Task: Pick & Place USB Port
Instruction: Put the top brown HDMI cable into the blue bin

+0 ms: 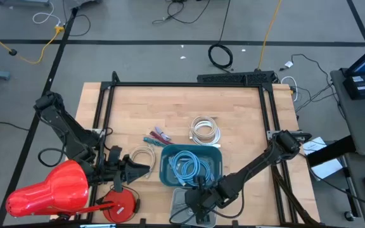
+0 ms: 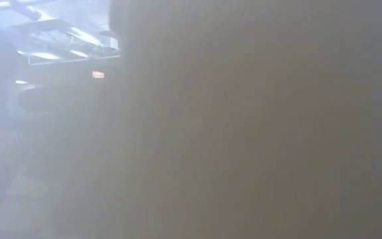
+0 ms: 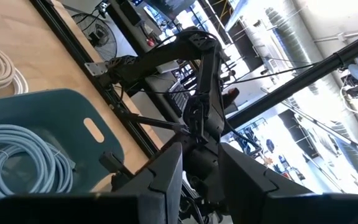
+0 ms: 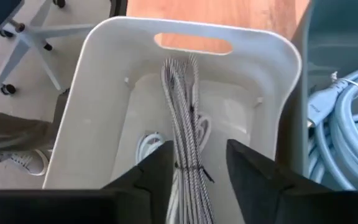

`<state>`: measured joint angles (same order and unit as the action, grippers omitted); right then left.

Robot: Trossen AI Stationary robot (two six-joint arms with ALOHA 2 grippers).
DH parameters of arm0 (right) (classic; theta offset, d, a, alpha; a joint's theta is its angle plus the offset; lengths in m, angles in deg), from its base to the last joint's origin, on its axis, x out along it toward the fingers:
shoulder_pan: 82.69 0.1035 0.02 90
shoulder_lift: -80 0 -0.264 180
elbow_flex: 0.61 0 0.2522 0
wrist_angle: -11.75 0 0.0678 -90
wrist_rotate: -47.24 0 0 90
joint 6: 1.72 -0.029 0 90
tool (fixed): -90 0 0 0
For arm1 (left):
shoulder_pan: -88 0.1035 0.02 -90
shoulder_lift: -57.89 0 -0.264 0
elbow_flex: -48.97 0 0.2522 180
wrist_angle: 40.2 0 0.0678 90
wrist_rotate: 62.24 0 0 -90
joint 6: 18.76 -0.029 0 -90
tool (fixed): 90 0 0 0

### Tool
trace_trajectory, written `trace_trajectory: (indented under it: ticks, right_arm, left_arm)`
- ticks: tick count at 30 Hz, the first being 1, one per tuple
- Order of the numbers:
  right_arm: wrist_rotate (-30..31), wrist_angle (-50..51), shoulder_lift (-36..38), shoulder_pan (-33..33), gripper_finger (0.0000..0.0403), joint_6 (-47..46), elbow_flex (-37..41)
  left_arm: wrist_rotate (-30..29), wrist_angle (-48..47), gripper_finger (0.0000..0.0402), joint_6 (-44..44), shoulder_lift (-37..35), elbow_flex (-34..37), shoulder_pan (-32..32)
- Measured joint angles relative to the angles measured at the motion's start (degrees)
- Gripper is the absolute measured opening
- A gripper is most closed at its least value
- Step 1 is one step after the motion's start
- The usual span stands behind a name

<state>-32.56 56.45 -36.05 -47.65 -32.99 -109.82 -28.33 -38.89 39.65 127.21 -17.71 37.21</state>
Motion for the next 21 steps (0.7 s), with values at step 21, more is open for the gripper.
trace_trajectory:
  ticks: [21]
  right_arm:
    - [8.2,-9.4,21.4,-4.6,0.0126,5.0,-0.7]
  left_arm:
    - [5.1,-26.2,0.0106,10.4,-6.4,0.0,9.9]
